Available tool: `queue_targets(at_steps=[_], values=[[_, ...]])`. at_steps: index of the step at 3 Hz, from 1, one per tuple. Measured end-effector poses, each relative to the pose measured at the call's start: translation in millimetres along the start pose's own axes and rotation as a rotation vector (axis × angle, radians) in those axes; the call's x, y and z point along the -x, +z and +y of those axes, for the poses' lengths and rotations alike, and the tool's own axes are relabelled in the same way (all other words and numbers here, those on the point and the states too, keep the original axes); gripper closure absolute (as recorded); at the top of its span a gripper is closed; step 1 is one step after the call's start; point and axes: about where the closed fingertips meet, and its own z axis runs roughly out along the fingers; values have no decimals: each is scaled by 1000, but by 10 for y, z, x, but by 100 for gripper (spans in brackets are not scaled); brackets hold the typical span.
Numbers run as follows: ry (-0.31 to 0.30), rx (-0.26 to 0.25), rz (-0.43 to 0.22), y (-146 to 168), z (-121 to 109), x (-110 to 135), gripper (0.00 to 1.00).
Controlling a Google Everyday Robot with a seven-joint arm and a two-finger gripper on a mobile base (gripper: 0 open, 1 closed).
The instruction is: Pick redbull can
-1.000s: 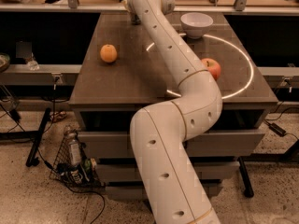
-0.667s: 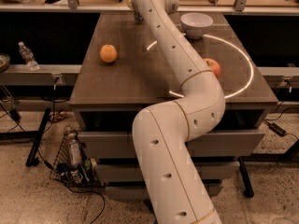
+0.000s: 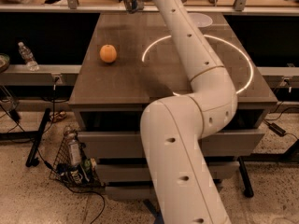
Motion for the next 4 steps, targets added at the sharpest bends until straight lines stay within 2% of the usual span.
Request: queue_targets(at_steps=[1,2,3,4], values=[[27,142,-36,-450,160,357,100],[70,146,-111,-1447,-109,964,100],[117,112,-194,-2546,-237,1438,100],[114,124,-159,-2467,-169,1253,100]])
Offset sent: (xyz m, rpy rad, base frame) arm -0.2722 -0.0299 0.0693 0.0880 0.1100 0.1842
